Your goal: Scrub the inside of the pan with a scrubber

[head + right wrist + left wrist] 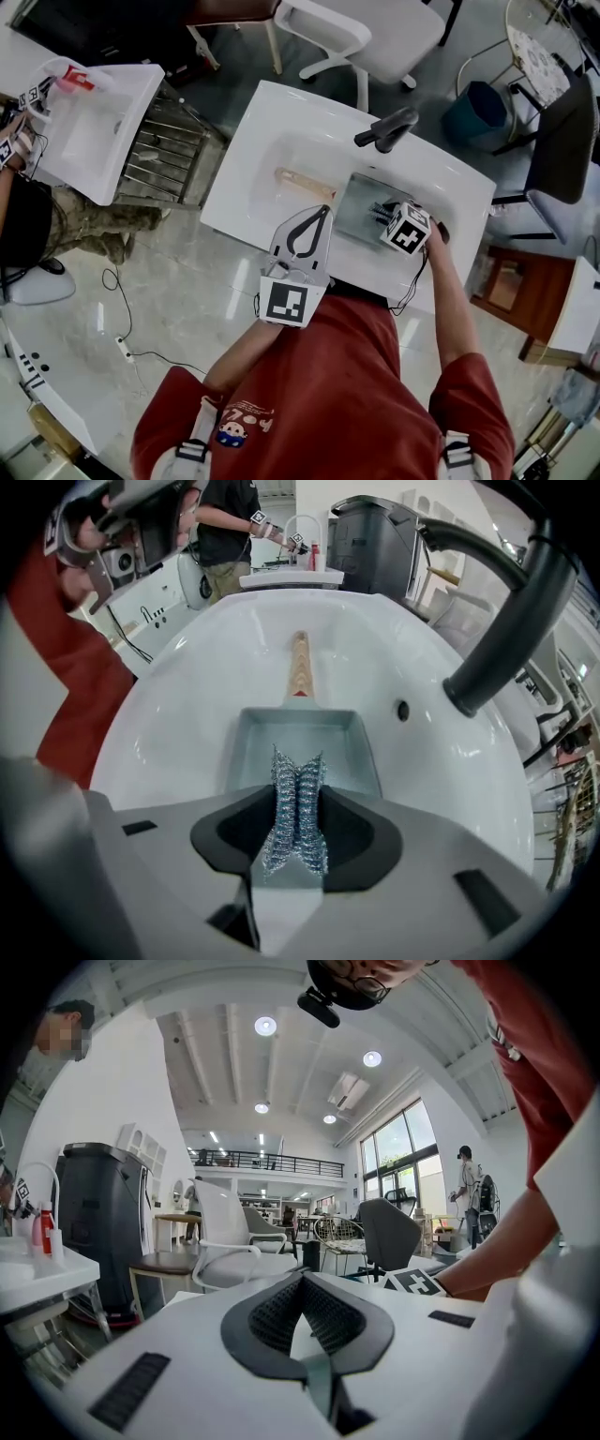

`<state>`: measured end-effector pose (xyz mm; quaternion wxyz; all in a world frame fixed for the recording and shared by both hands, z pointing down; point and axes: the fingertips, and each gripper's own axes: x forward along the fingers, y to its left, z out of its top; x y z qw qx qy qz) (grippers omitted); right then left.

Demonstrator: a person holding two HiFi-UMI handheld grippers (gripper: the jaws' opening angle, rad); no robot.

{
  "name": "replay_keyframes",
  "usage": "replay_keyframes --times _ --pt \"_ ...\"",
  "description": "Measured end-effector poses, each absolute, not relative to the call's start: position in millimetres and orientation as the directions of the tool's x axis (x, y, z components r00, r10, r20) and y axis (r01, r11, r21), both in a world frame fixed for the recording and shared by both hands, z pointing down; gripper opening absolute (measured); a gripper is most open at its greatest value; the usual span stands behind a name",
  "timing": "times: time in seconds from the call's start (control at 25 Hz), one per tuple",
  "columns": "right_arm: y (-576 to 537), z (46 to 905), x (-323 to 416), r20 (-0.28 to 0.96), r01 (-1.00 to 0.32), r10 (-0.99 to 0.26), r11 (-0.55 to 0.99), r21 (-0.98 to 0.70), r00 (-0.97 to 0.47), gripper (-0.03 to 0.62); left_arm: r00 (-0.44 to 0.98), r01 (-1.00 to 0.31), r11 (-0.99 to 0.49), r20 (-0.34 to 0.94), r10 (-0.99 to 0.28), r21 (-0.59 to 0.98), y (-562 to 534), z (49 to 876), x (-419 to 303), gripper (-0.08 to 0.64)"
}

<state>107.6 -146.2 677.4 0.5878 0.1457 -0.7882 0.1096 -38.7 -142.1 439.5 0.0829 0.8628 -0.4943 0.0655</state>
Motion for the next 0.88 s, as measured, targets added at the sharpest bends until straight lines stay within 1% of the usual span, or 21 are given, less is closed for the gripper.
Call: replay_keyframes --times 0.12,0.32,0.56,0.88 --pt "-127 683 108 0.963 -0.350 -0.041 0.935 -0.057 -0.267 0.158 0.507 -0.862 -0.501 0.189 -0.841 0.080 -141 439 -37 0.012" --pt "-105 691 111 0.963 -0.357 0.018 0.927 -0.117 -0.270 0.160 0.505 -0.863 -0.500 0.187 -0.842 0.079 -140 439 -37 0.012" --pt "-102 696 109 0.954 -0.388 0.026 0.910 -0.147 -0.299 0.163 0.508 -0.861 -0.503 0.188 -0.840 0.078 -139 440 -35 0.012" --pt "-93 702 104 0.952 -0.384 0.050 0.908 -0.170 -0.303 0.163 0.510 -0.860 -0.504 0.191 -0.839 0.079 -138 442 -36 0.012"
